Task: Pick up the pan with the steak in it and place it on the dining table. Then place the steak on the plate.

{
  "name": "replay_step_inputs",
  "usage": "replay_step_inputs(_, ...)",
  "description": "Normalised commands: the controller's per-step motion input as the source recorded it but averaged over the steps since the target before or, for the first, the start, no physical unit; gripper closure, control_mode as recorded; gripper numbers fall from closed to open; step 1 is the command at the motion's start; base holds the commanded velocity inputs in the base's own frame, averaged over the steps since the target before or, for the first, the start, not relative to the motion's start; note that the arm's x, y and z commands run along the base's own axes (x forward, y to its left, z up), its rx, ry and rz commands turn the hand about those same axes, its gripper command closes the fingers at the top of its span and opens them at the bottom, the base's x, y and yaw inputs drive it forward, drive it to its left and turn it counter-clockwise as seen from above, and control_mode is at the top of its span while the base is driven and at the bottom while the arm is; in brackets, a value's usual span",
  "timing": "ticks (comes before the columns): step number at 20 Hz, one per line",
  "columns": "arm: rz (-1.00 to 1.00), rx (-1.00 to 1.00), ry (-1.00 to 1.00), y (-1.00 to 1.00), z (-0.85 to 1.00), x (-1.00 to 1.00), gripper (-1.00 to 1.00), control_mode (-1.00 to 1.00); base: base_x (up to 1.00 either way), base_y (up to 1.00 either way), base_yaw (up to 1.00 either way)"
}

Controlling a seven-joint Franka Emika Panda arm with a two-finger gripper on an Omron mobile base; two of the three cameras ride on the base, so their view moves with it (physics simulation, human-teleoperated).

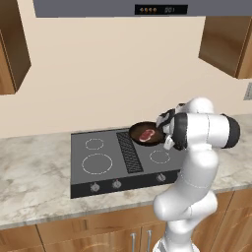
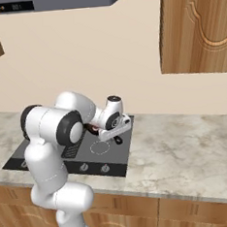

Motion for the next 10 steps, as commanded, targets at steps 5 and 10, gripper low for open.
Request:
replay_step_inputs(5,-0.08,0.01,-0.18,0.17,0.51,-0.14,1.00,-1.00,0.00,0.00,0.00)
replay_step_inputs(10,-0.01,0.10,-0.19,0.24,0.60,-0.47,1.00,-1.00,0.00,0.00,0.00)
